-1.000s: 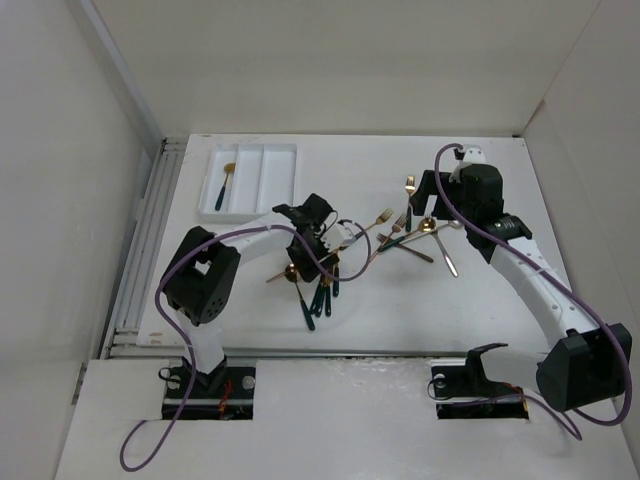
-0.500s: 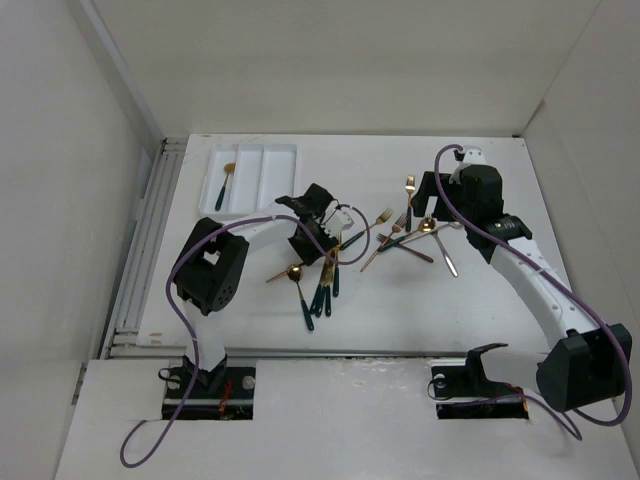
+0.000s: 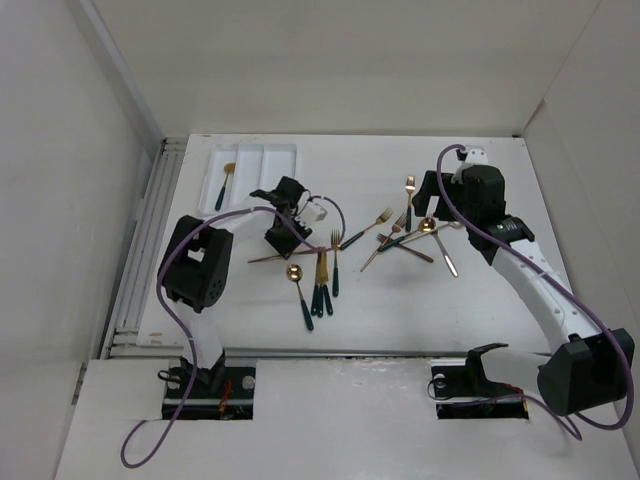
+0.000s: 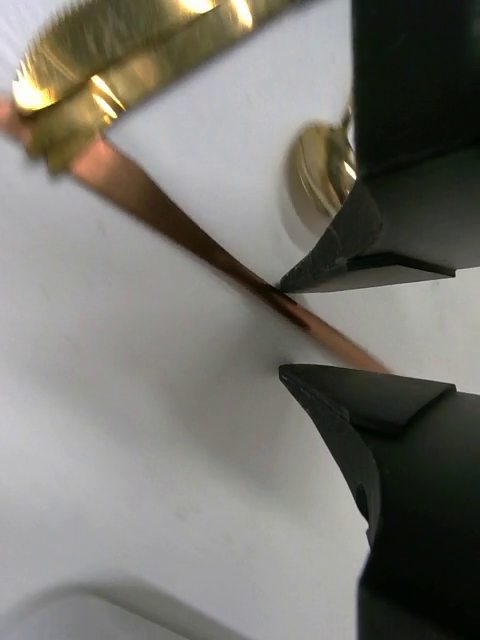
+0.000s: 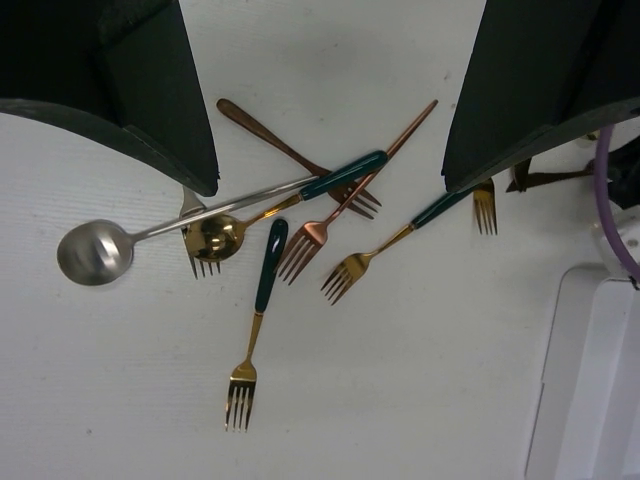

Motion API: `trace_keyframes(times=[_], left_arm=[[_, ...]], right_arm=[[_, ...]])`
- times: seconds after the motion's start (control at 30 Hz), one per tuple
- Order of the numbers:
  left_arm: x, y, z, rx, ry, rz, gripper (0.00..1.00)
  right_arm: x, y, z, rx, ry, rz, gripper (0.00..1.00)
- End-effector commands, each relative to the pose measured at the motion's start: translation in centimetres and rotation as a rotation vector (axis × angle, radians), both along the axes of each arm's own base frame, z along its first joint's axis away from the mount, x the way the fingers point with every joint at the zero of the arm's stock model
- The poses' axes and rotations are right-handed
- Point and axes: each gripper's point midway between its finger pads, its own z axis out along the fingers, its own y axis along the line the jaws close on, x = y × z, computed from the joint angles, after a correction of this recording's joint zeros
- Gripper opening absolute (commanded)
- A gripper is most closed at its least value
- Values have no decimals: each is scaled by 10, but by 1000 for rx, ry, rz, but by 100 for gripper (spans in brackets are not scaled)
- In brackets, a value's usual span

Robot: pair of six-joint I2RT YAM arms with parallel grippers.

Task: Sort the eating utensils into containers

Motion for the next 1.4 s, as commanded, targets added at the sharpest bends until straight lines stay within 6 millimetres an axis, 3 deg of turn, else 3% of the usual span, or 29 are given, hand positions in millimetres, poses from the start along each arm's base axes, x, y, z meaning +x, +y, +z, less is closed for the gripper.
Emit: trace_keyframes(times=[0.0,0.07,0.2,0.37,0.4,0.53,0.73,0.8,0.9,1.03,1.23,1.37], left_arm=[[-27,60,-23,133,141,78,30],[-29,67,-26,130,166,98,26],[-34,61,-26,66,191,47,27],[-41,67,-31,84,195,-37,26],[-41,68,-31,85,194,-46,25],[-44,62,-39,77,206,-34,0],[-36,74,-42,92,164,95,0],[-31,80,-34,68,149,192,0],[-19,71,-18,13,91,213,0],[-14,46,3,-23,-6,120,0],[-2,27,27,-105,-59,127,0],[9,5,57,-224,-95,128,0]], right_arm=[[-3,-2,10,-11,-39,-5,99],[-1,-1,8,-12,-37,-5,99],[0,1,10,-6,-45,3,99],[0,1,10,-6,-45,3,99],[0,1,10,-6,-45,3,99],[0,1,10,-6,-45,3,99],[-3,-3,13,-3,-56,-19,99],[-5,-4,7,-8,-38,-19,99],[-3,-3,9,-5,-48,-19,99],[-1,-1,5,5,-37,-15,99],[3,0,11,7,-47,-15,97],[3,0,11,7,-47,-15,97]])
